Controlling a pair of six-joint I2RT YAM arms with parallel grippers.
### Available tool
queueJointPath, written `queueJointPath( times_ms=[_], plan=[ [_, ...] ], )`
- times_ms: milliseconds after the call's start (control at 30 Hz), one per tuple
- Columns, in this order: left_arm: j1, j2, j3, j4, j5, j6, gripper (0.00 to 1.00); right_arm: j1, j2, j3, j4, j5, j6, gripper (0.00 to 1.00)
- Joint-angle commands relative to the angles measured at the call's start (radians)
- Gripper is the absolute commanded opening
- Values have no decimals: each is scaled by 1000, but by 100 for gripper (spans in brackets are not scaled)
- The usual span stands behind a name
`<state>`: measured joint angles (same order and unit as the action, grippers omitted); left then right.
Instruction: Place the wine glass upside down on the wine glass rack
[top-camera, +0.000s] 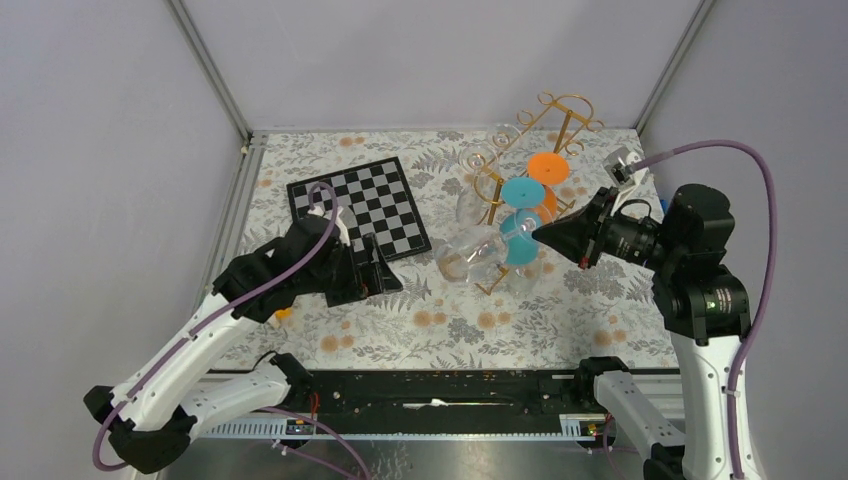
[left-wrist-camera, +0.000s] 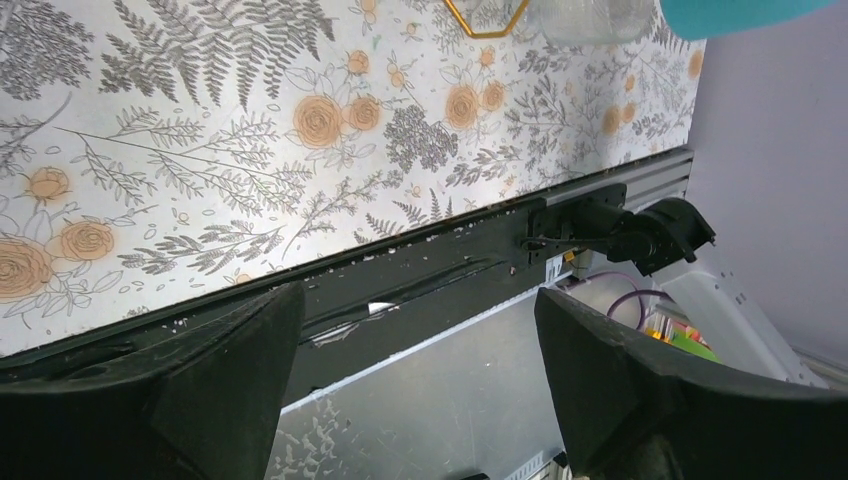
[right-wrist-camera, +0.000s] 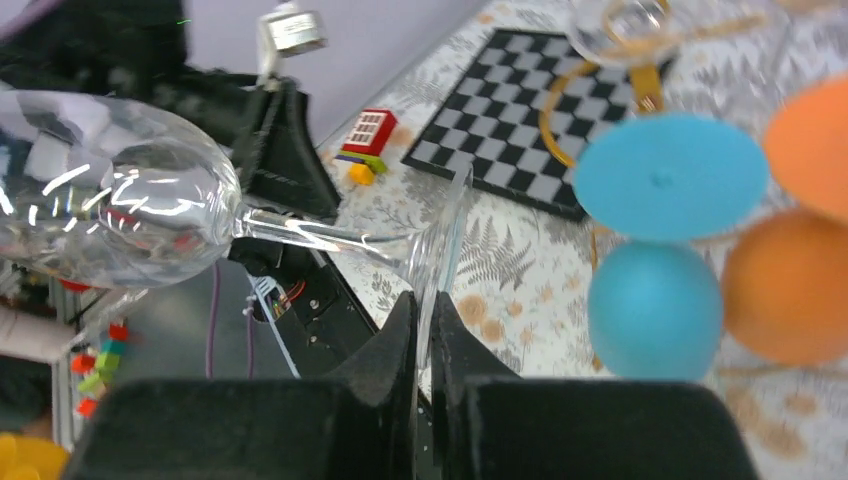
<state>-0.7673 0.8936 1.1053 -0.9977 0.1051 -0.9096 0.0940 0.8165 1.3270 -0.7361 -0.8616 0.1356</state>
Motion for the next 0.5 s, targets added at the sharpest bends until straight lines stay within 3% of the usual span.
queueJointPath(
  times_ms=[0,267,467],
  plan=[
    [81,11,65,-5,96,80,92,24,-15,34,320,-214,10,0],
    [206,62,225,-104,149,176,92,125,-53,-145,799,-358,-159,0],
    [233,59,312,-111,179,159,92,214,44,-126,850,-376,-300,0]
  ],
)
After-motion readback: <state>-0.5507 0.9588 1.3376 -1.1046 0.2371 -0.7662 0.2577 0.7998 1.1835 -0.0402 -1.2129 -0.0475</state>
